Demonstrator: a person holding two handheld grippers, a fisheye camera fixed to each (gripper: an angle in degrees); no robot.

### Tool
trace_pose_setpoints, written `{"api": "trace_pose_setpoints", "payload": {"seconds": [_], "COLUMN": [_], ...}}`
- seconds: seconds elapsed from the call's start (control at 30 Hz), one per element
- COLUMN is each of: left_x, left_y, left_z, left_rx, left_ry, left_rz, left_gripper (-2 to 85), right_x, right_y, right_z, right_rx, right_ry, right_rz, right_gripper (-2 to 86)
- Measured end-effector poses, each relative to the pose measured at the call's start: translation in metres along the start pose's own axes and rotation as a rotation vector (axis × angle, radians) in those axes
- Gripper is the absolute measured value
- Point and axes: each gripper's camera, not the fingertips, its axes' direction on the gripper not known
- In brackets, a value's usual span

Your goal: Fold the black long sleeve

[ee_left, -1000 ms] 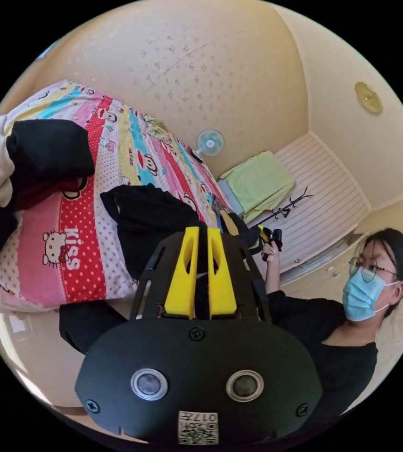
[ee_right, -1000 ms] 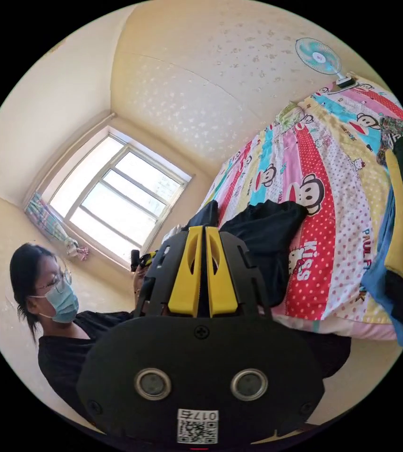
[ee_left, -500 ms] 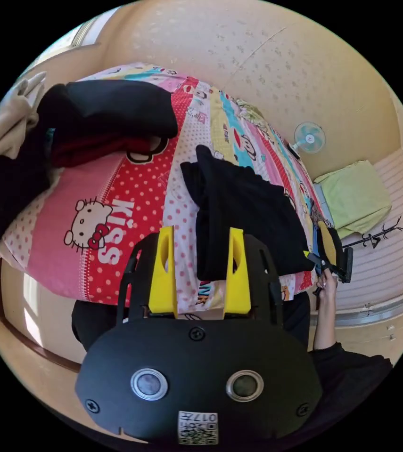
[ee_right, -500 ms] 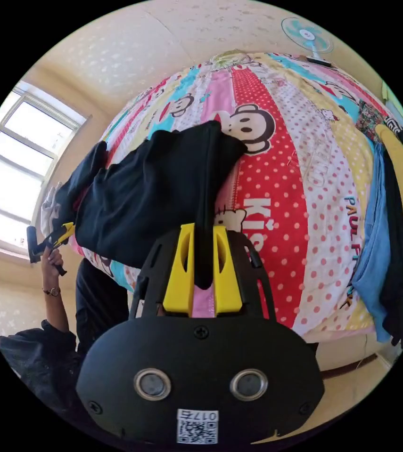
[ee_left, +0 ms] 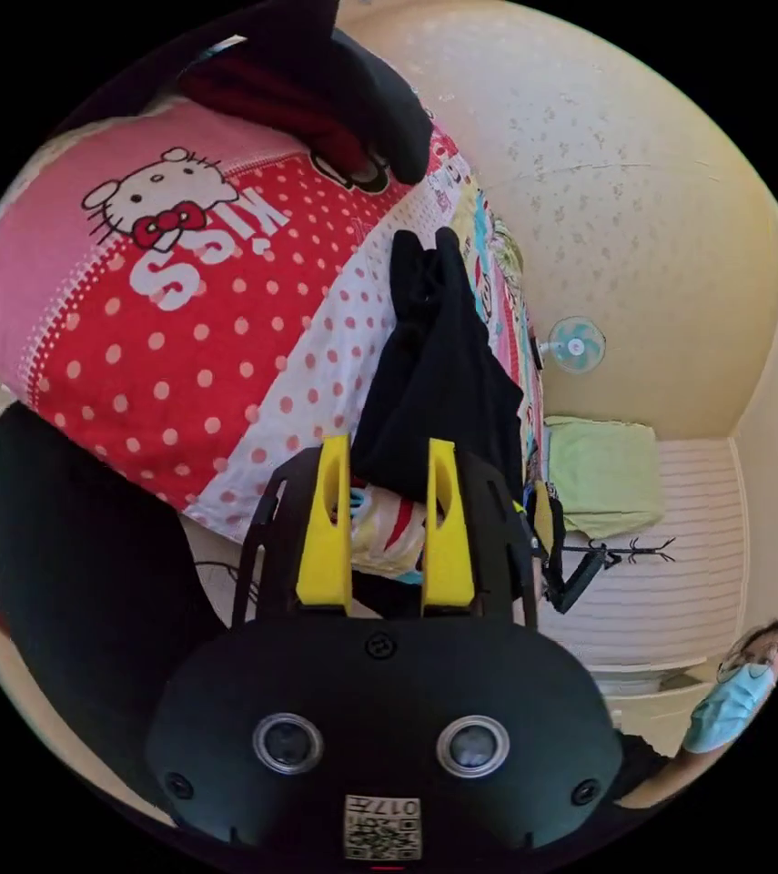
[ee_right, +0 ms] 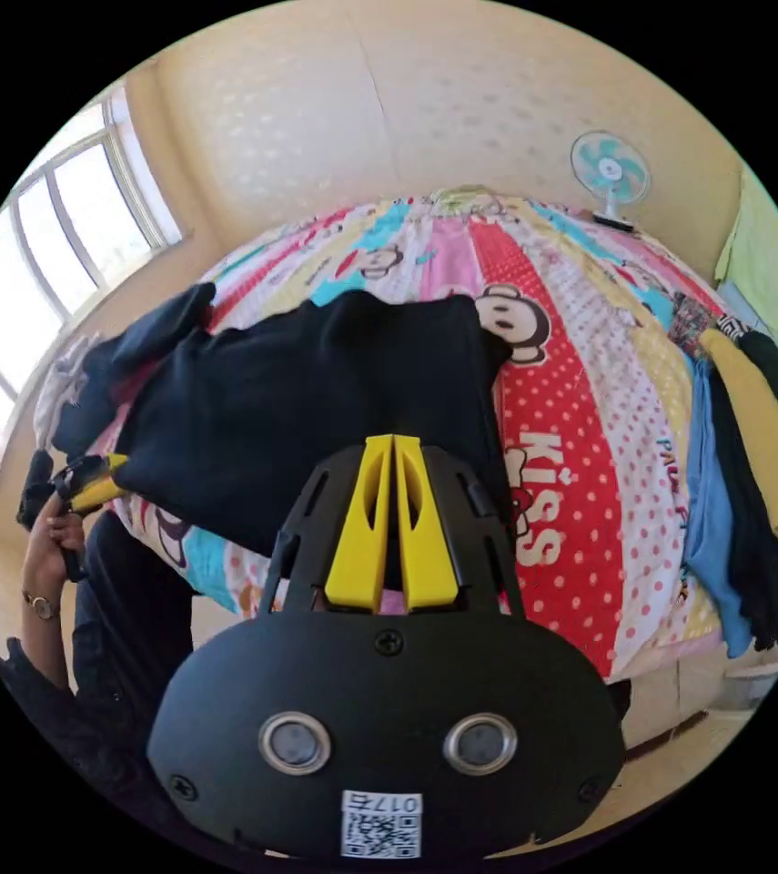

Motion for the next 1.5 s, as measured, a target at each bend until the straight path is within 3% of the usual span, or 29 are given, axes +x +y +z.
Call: {"api": "trace_pose_setpoints", "payload": {"seconds": [0.03, 0.07, 0.1, 0.17, 0.23, 0.3, 0.4, 0.53, 0.7, 0.8, 0.87, 0.97, 1.1, 1.17, 1.2, 1.33, 1.5], "left_x": [-0.005, -0.004, -0.001, 0.045, 0.103, 0.162, 0.23, 0.271, 0.253, 0.24, 0.231, 0.206, 0.164, 0.144, 0.141, 0.13, 0.113], "left_y": [0.007, 0.014, 0.017, 0.023, 0.026, 0.035, 0.063, 0.115, 0.154, 0.155, 0.143, 0.119, 0.093, 0.088, 0.087, 0.085, 0.084], "left_z": [0.002, 0.001, -0.001, -0.006, 0.001, 0.023, 0.082, 0.185, 0.259, 0.243, 0.216, 0.19, 0.186, 0.185, 0.186, 0.197, 0.21], "left_rx": [0.053, 0.102, 0.133, 0.222, 0.225, 0.191, 0.073, -0.178, -0.438, -0.334, -0.181, -0.052, -0.094, -0.103, -0.108, -0.197, -0.245], "left_ry": [0.026, 0.078, 0.108, 0.121, 0.012, -0.037, 0.037, 0.071, 0.118, 0.042, -0.1, -0.197, -0.133, -0.124, -0.116, -0.059, 0.003], "left_rz": [-0.068, -0.096, -0.087, 0.072, 0.249, 0.401, 0.597, 0.775, 0.773, 0.782, 0.781, 0.656, 0.479, 0.413, 0.404, 0.372, 0.303], "left_gripper": [9.8, 8.2, 7.3, 6.1, 5.9, 5.5, 5.2, 5.5, 9.2, 10.4, 12.0, 14.6, 16.2, 16.4, 16.5, 17.6, 18.8], "right_x": [0.002, 0.007, 0.012, 0.033, 0.052, 0.075, 0.123, 0.18, 0.23, 0.242, 0.241, 0.23, 0.202, 0.185, 0.183, 0.226, 0.27], "right_y": [0.013, 0.035, 0.041, 0.046, 0.05, 0.058, 0.082, 0.122, 0.147, 0.149, 0.14, 0.122, 0.094, 0.066, 0.062, 0.078, 0.084], "right_z": [0.04, 0.03, 0.026, 0.018, 0.013, 0.007, -0.007, -0.045, -0.049, -0.037, -0.031, -0.027, -0.029, 0.001, 0.007, -0.028, 0.014], "right_rx": [-0.103, 0.06, 0.079, 0.073, 0.091, 0.129, 0.296, 0.517, 0.574, 0.563, 0.548, 0.507, 0.354, -0.04, -0.1, 0.076, -0.074], "right_ry": [0.0, -0.011, -0.031, -0.133, -0.224, -0.348, -0.602, -0.481, -0.489, -0.569, -0.631, -0.687, -0.664, -0.579, -0.572, -0.434, -0.466], "right_rz": [-0.047, -0.071, -0.055, -0.026, -0.002, 0.034, 0.141, 0.292, 0.416, 0.406, 0.33, 0.215, 0.043, 0.001, -0.01, 0.131, 0.216], "right_gripper": [0.5, 0.5, 0.5, 0.5, 0.4, 0.4, 0.4, 0.4, 0.9, 1.8, 4.0, 7.6, 6.1, 3.6, 3.2, 1.9, 2.1]}}
